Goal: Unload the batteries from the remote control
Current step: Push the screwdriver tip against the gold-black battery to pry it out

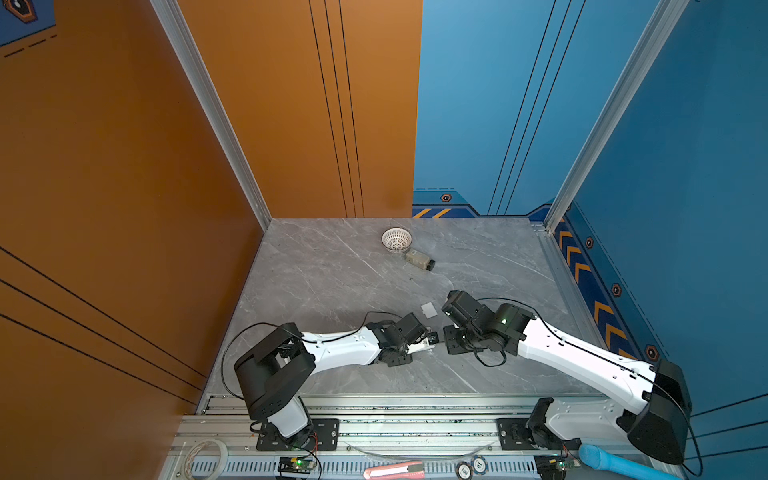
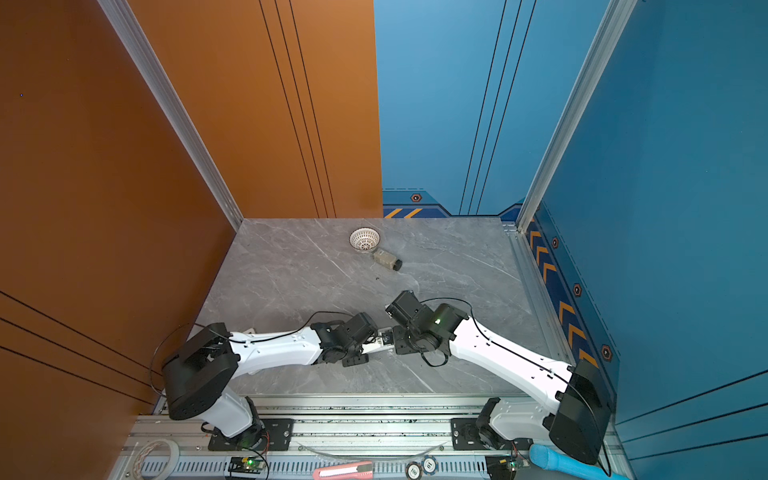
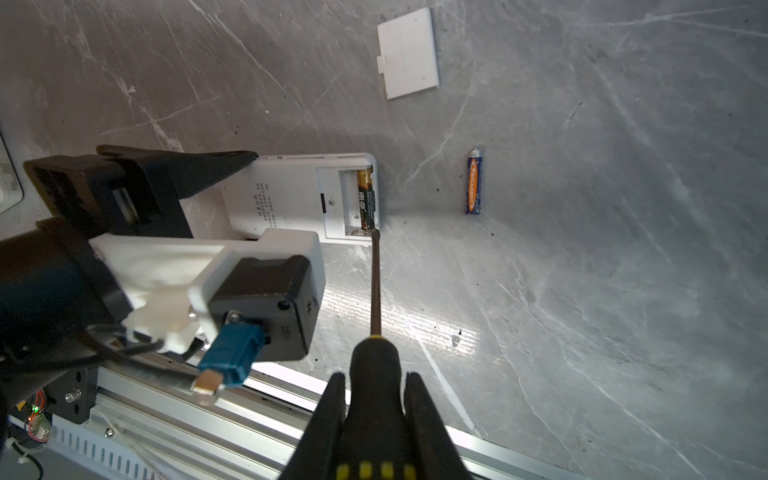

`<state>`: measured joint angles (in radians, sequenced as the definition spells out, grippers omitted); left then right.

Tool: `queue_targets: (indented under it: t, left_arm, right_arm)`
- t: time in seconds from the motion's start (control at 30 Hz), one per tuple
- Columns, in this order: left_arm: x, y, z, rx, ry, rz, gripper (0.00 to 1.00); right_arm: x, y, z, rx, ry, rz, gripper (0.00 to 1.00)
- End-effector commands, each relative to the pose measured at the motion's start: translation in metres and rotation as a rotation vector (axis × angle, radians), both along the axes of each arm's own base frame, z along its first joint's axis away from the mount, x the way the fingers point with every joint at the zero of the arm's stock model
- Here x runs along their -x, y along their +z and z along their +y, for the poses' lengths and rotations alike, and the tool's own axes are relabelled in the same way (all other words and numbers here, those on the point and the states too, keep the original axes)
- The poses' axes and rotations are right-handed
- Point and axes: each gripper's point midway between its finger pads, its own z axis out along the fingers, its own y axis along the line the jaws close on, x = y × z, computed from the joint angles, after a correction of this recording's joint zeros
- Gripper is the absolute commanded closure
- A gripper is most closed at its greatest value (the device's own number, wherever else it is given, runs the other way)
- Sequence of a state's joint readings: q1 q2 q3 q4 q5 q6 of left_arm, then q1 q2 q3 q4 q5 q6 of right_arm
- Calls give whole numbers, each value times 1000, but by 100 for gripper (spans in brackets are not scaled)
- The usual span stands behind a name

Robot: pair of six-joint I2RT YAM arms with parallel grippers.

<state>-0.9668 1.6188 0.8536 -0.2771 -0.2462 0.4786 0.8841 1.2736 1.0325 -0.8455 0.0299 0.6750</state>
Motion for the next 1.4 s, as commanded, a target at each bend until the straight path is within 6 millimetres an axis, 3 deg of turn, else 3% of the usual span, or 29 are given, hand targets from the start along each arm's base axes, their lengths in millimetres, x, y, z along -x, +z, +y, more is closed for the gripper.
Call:
queue_targets:
  t: [0.0,0.43,1.37]
  left_arm:
    - [15,-22,19,-93,-12,94,100]
    - [15,-23,18,-93,-12,97,100]
    - [13,-24,19,-88,-13,101,100]
  right_arm:
    - [-1,-3,-2,24,15,-8,100]
    - [1,-2,8,-11,41,1,100]
    - [9,-19,10,38,65,41,100]
